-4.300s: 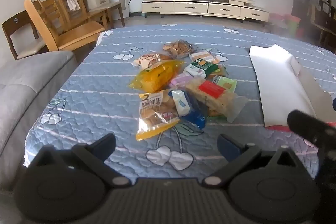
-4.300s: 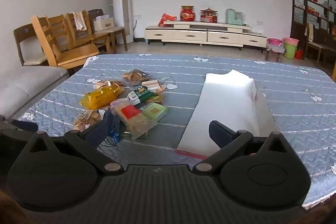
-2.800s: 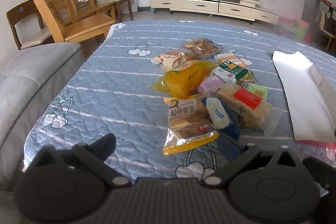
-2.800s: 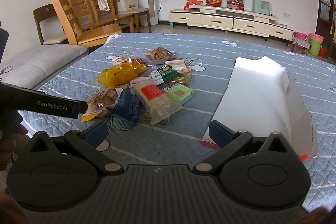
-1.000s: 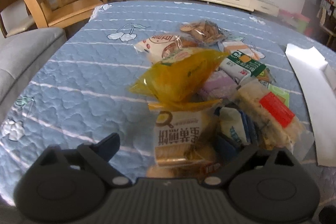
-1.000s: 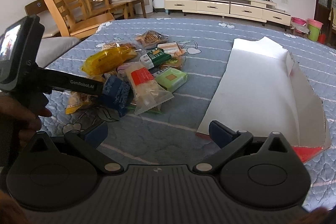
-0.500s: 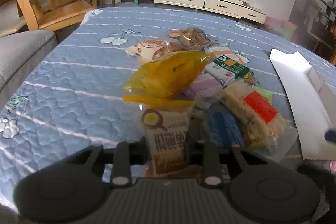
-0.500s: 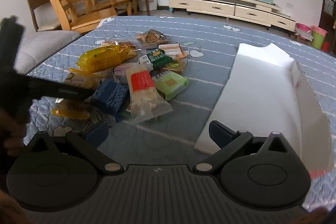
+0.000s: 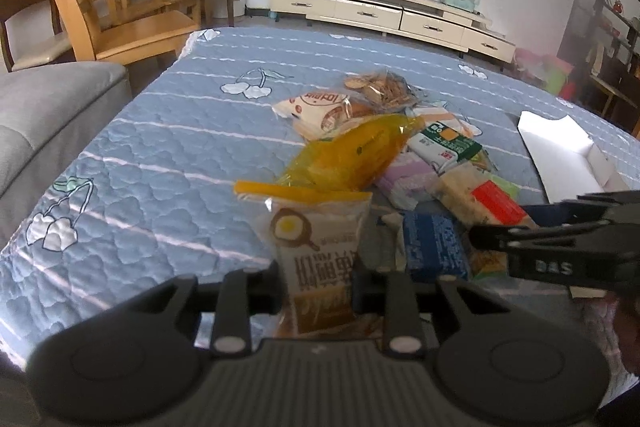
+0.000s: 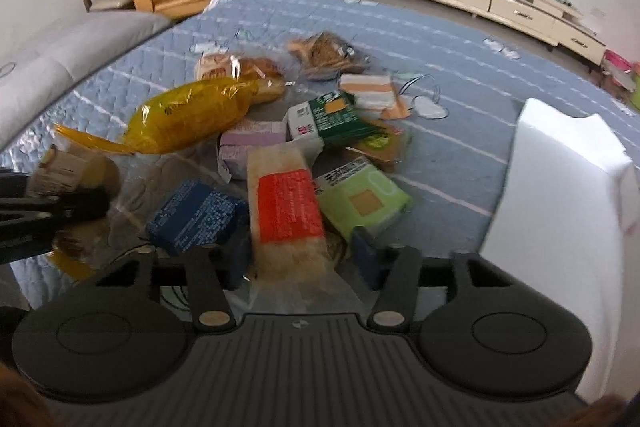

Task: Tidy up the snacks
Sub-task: 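Grasp the brown-printed bread bag with the left tool while the right grasps the red-labelled clear bag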

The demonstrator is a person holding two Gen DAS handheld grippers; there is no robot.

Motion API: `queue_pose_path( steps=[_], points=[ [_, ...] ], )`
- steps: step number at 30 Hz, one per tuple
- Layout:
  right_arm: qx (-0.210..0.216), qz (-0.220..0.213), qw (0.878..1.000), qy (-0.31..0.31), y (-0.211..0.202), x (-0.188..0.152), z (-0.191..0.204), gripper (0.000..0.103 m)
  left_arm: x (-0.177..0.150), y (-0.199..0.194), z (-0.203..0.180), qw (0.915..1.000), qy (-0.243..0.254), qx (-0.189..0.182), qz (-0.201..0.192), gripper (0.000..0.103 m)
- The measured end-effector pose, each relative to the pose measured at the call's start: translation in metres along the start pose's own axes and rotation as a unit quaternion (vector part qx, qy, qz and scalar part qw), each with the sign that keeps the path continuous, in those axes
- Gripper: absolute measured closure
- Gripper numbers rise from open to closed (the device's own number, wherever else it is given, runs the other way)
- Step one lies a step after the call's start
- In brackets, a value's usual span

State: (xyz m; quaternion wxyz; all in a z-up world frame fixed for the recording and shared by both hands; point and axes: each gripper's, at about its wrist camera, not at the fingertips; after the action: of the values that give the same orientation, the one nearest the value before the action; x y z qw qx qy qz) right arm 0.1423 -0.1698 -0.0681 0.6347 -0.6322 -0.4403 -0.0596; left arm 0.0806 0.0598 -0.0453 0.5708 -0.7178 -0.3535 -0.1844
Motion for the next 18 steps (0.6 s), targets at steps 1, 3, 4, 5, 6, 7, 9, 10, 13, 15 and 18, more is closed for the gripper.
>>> queue_pose_path(
  steps=[1,3,4,5,6,7,9,10,13,15,18],
  points=[
    [-0.004,0.0,1.0,-0.006,0.002,0.002,0.002,0.044,0.0,-0.001,0.0,1.0,0.0,-0.001,-0.001,0.076],
    [-0.01,-0.002,1.0,-0.007,0.0,0.003,0.003,0.06,0.001,-0.004,-0.001,1.0,-0.002,-0.002,-0.005,0.076],
    [-0.01,-0.005,1.0,-0.002,-0.001,0.003,0.003,0.06,0.001,-0.006,-0.001,1.0,-0.003,-0.004,-0.006,0.076],
    [-0.007,-0.01,1.0,0.001,-0.004,0.002,0.002,0.06,0.001,-0.007,-0.002,0.9999,-0.001,-0.005,-0.009,0.076],
    [-0.009,-0.014,1.0,0.004,-0.008,0.001,0.002,0.06,0.001,-0.009,-0.003,0.9999,0.0,-0.005,-0.011,0.076],
    [-0.014,-0.018,1.0,0.005,-0.013,0.0,0.002,0.06,0.001,-0.011,-0.003,0.9999,0.0,-0.006,-0.013,0.076],
    [-0.017,-0.027,0.999,0.008,-0.024,-0.003,0.002,0.06,0.002,-0.015,-0.004,0.9998,-0.002,-0.008,-0.016,0.076],
    [-0.019,-0.033,0.999,0.011,-0.03,-0.004,0.002,0.06,0.002,-0.017,-0.005,0.9998,-0.001,-0.008,-0.019,0.076],
    [-0.022,-0.045,0.999,0.014,-0.05,-0.009,0.005,0.06,0.003,-0.025,-0.008,0.9996,0.0,-0.011,-0.027,0.076],
    [-0.025,-0.051,0.998,0.012,-0.062,-0.012,0.008,0.06,0.003,-0.032,-0.011,0.9994,0.005,-0.011,-0.033,0.076],
    [-0.034,-0.06,0.997,0.019,-0.077,-0.018,0.01,0.06,0.002,-0.042,-0.016,0.999,0.009,-0.013,-0.042,0.076]
  ],
)
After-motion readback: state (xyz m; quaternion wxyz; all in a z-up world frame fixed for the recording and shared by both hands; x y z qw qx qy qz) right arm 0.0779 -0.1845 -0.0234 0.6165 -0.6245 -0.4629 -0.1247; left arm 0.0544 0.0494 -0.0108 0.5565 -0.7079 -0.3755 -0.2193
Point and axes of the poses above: each gripper's, at about its wrist camera, not at the fingertips, and y roughly the way its jaws point, z to its left, x to its top, and after that the axes turned 15 degrees about -y, right-handed
